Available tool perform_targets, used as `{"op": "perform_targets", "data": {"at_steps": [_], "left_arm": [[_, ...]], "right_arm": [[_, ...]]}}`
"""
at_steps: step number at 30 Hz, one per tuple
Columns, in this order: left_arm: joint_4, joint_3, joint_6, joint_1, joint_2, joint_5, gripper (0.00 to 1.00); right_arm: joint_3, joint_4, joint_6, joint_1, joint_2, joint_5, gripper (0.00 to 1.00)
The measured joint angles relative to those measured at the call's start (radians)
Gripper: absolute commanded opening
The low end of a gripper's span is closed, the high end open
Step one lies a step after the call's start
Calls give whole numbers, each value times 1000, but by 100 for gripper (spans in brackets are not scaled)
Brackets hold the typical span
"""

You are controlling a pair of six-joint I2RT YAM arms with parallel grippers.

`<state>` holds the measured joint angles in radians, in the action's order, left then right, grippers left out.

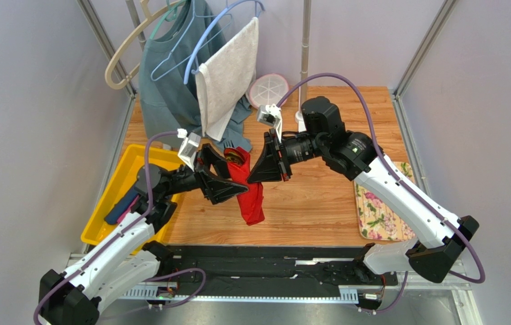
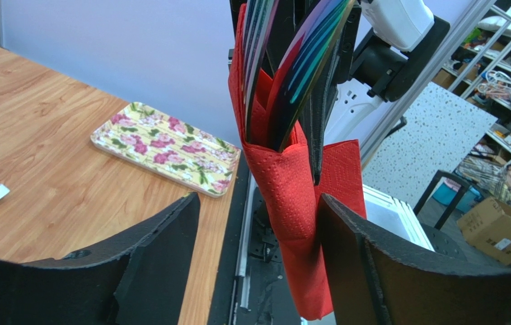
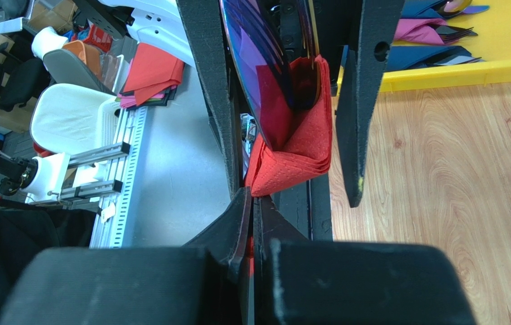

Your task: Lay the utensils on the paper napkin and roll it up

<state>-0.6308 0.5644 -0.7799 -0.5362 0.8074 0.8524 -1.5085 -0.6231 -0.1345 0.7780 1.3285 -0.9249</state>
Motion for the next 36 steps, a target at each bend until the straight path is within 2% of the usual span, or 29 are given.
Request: {"op": "perform_targets", "data": {"at_steps": [6,10,13,14,16,17,18,20,23,25,26,28,29,34,36], "left_arm": [[-9,0,-6,-1,0,-1,51],[-17,0,-11,-4,0,0,47],[-18,0,-20,-6,0,2,37],[-19,0,-23,-7,0,2,29],[-24,1,-29,-8,0,4,20],[-29,2,-32,-9,0,6,8],[-32,2,-35,-10,0,7,5],[-38,2,-44,-11,0,11,0],[-35,2,-53,-11,0,8,0],[-27,2,-64,-11,0,-3,0],[-24,2,-69,-11,0,-8,0],[-13,3,-77,-10,0,-19,0],[-3,8,-81,-3,2,-24,0],[30,37,-96,38,10,-54,0],[36,48,-97,55,13,-63,0]], "right_arm": [[0,13,-4,0,0,2,0],[0,15,-4,0,0,10,0],[0,15,-3,0,0,17,0],[0,15,-3,0,0,20,0],[0,15,-3,0,0,28,0],[0,15,-3,0,0,32,0],[0,15,-3,0,0,34,0],[0,16,-3,0,0,39,0],[0,17,-3,0,0,48,1],[0,17,-3,0,0,57,15],[0,17,-3,-1,0,63,35],[0,18,-10,-6,0,77,53],[0,18,-15,-11,0,84,69],[-1,13,-26,-52,-13,136,89],[1,12,-27,-67,-26,159,92]]}}
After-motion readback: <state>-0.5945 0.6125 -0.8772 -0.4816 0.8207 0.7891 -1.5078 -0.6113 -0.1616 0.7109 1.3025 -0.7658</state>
